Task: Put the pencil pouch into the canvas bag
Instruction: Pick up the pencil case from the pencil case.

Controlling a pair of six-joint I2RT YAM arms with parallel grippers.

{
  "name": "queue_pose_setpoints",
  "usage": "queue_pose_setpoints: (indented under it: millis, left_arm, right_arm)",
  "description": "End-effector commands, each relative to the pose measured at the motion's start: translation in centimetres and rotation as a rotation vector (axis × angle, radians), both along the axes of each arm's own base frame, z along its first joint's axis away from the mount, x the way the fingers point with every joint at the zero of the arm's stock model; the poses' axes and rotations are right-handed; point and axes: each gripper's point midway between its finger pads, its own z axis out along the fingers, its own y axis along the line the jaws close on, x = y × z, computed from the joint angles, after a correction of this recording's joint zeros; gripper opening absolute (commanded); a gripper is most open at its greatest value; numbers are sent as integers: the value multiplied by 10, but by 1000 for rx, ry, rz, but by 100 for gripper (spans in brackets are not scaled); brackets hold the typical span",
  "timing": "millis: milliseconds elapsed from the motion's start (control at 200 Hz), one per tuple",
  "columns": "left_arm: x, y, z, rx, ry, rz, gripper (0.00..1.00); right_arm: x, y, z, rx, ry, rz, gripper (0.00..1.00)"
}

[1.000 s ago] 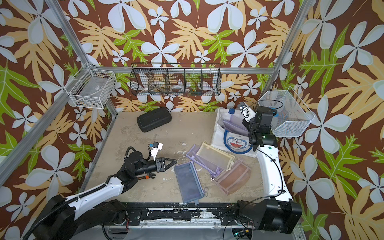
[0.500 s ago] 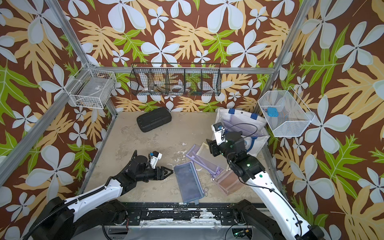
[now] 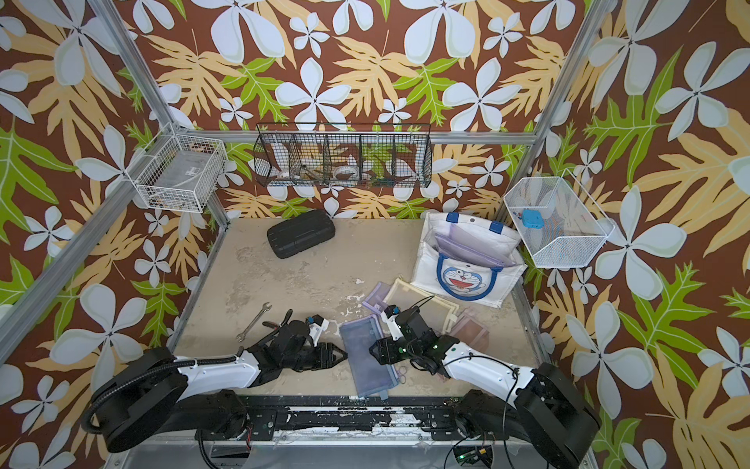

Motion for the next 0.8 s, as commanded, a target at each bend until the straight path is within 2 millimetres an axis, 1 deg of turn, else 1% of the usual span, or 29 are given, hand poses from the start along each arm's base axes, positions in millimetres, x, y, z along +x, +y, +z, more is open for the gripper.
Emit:
queue_pose_setpoints:
  millis: [0,85,150,175,220,240,305,395,435,450,525,625,726,796]
  left_arm:
    - [10,-12,6,-66,-8,42,57]
    - [12,-21,4,-83,3,39,54]
    - [12,-29,2,-101,14,34,50]
    - [12,-32,0,-106,20,31,47]
    - [12,-35,-2,-112,35,30,40]
    - [12,-36,-2,-114,38,32,36]
    - [14,-38,-1,-122,37,39,25]
    - [18,-38,3,-102,13,43,13]
    - [21,-35,3,-78,1,48,5]
    - [22,-35,5,-70,-5,48,0]
    - [25,-31,10,-25,-41,46,0]
    - [35,-26,25,28,-109,52,0]
    - [49,-14,42,113,-188,57,0]
    - [60,-2,56,159,-248,68,0]
  right_arm:
    - [6,13,14,121,-36,-19,71]
    - [1,8,7,129,-30,-30,69]
    - [-2,3,1,119,-30,-42,68]
    - [-3,1,-2,110,-29,-47,68]
    - [-4,-3,-4,101,-33,-55,68]
    - [-4,-4,-5,98,-35,-57,68]
    - [-5,-7,-5,98,-45,-63,68]
    - [-5,-10,-5,90,-58,-70,68]
    - [-5,-11,-5,85,-63,-73,68]
    - [-4,-11,-5,83,-65,-73,68]
    - [-3,-12,-3,78,-77,-69,68]
    - [1,-10,8,71,-109,-52,69]
    - [6,-4,30,87,-170,-12,80]
    - [8,1,51,120,-224,12,83]
